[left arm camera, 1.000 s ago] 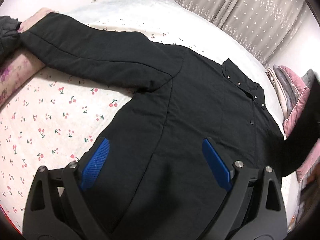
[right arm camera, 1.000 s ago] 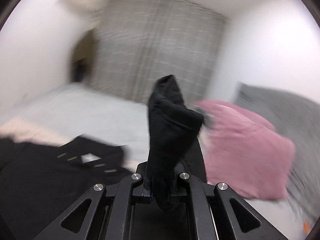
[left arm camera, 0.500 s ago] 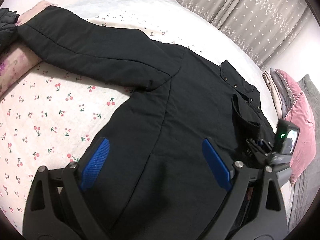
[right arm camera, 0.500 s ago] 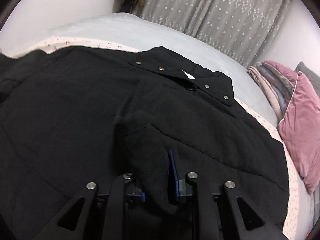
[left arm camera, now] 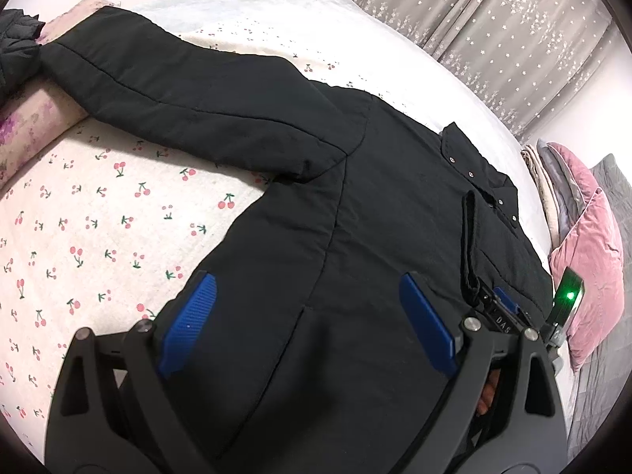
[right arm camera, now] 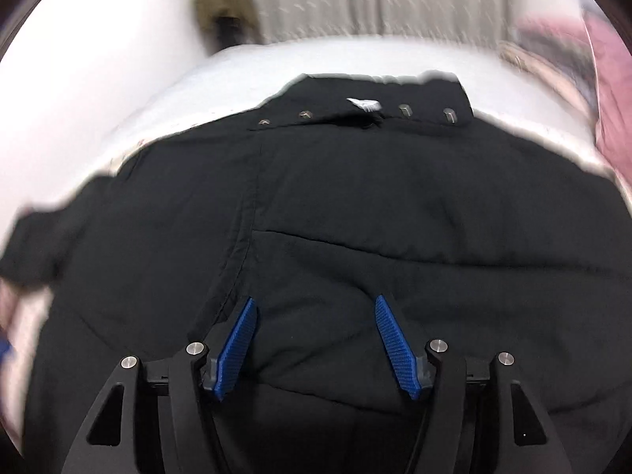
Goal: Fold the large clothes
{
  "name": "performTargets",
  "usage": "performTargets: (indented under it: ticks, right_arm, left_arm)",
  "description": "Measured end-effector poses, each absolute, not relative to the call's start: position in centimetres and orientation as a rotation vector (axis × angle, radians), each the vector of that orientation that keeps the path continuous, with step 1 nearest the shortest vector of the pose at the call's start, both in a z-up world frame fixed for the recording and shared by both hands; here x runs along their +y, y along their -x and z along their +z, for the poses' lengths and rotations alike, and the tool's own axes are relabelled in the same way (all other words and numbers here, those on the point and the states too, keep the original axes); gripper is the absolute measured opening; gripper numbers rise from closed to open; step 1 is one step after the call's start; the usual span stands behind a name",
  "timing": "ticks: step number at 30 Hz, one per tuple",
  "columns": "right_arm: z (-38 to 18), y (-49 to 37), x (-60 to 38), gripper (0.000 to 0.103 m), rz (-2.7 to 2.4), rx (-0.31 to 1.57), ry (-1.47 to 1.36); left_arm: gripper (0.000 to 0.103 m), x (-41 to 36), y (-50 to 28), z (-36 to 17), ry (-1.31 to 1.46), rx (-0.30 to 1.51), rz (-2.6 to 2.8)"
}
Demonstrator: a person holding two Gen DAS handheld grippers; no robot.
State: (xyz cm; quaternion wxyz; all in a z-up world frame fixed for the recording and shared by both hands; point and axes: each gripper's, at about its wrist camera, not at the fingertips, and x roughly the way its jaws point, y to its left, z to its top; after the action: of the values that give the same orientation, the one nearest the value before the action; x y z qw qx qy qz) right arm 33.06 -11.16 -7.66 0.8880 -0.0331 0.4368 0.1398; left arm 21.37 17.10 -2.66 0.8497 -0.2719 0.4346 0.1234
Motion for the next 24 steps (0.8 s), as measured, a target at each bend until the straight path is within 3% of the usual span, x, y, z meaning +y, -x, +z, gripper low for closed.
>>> performTargets:
  ticks: [5, 15, 20, 24]
  right_arm:
    - [-4.9, -32.9, -10.8, 0.064, 0.309, 0.963, -0.004]
    - [-1.0, -20.3, -17.5, 0.067, 0.22, 1.058, 0.072]
    - [0.7, -15.2, -21.2, 0.089, 0.262, 0.97, -0.084]
    - [-2.9, -14.6, -21.8, 0.089, 0.237, 1.029, -0.037]
  left_arm:
    - [0.094, 18.3, -21.4, -2.7, 0.579, 0.911, 0.283]
    - [0.094, 21.4, -20.7, -2.3, 0.582, 0.891, 0.382]
    - [0.094, 24.3, -21.0, -1.8, 0.575, 0.871, 0.477]
    - [0.094, 29.2, -21.8, -1.5, 0.528, 0.846, 0.671]
